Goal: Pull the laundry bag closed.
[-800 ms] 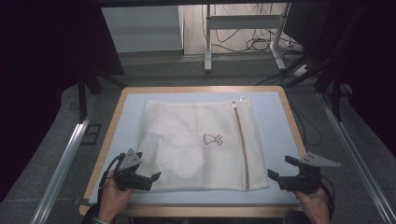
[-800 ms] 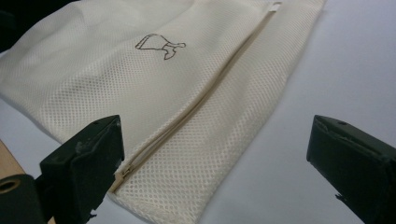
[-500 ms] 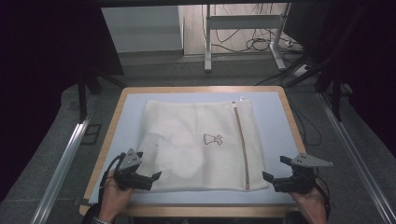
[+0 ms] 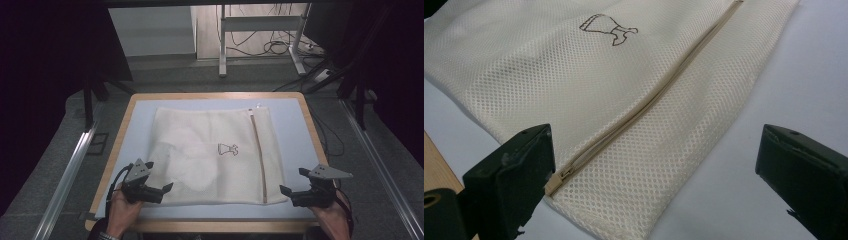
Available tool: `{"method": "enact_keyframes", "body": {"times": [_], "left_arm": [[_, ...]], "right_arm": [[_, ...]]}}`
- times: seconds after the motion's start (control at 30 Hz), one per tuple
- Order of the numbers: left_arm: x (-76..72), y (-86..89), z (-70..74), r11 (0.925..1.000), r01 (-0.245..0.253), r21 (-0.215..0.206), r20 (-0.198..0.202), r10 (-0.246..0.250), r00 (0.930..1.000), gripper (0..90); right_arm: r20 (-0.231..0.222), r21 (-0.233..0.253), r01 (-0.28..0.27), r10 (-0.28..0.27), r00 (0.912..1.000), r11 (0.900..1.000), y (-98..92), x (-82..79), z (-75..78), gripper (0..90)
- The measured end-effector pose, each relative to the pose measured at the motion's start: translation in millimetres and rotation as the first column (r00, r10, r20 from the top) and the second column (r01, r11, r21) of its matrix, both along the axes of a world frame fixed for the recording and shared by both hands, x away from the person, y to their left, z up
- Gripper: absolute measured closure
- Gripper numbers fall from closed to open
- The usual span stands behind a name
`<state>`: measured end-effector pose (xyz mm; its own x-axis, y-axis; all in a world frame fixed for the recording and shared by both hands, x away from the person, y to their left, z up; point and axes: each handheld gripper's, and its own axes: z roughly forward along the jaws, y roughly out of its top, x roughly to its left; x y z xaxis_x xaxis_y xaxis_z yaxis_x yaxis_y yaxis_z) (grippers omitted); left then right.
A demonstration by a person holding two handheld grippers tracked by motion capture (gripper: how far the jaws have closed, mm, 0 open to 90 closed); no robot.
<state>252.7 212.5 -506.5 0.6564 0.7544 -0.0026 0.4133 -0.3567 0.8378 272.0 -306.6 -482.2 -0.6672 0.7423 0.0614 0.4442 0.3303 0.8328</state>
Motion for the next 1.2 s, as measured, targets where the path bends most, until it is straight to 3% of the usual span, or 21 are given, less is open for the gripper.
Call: {"method": "enact_keyframes", "body": {"times": [0.37,0.7,1.2], "left_arm": [[-1.1,-2.2,0.2,0.9996,0.001,0.028,0.025,-0.002,0.9997,0.0],[-0.2,-4.7,-1.5,0.9990,0.015,0.042,0.005,-0.016,0.9999,0.0],[-1.0,-9.2,-2.0,0.9972,0.026,0.071,0.008,-0.027,0.9996,0.0]], "right_arm": [[0.002,-0.022,-0.034,0.034,0.9994,0.999,7.9,-2.7,1.2,4.5],[-0.008,-0.057,-0.074,0.074,0.9972,0.996,19.3,-5.1,1.1,4.5],[-0.029,-0.121,-0.105,0.103,0.9943,0.987,33.3,-4.6,-5.1,2.5]]}}
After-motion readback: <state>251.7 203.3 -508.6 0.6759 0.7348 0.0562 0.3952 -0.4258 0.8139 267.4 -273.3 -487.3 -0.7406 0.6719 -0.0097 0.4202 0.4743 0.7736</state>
